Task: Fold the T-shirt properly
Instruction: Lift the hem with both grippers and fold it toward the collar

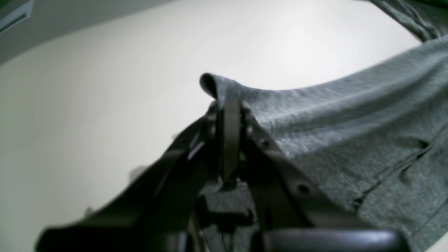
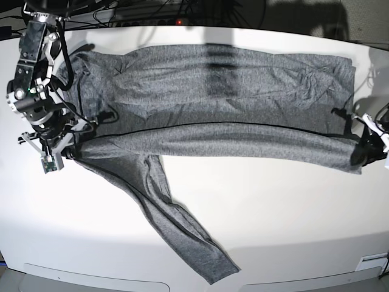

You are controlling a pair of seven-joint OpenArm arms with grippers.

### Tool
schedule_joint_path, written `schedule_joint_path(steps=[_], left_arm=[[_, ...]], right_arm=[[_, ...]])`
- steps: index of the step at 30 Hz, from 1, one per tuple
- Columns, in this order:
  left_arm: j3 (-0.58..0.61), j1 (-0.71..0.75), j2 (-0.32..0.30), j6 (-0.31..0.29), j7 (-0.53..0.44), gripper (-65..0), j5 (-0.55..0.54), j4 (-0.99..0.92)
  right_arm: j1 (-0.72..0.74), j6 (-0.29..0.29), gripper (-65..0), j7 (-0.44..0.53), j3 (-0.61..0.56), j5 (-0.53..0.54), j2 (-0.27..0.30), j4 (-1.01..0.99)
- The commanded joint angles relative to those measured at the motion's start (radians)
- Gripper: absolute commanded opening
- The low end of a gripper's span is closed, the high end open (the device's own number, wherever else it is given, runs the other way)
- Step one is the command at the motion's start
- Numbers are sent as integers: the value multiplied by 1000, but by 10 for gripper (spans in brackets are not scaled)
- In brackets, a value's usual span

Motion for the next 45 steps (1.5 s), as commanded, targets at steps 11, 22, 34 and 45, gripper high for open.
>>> schedule_joint_path(steps=[11,22,34,45], left_arm=[[-116,91,-23,1,92,-650,-154,29],[-132,194,-23,1,151,-650,-208,30],[-132,253,-22,1,152,-650,-206,29],[-132,293,18,0,121,-650,-203,29]], right_arm=[[-54,3,-650,-21,45,39,17,142],[-134,3,-650,-48,45,39,17,151],[-191,3,-650,-61,45,35,17,151],[-192,3,-650,-160,45,36,14,150]])
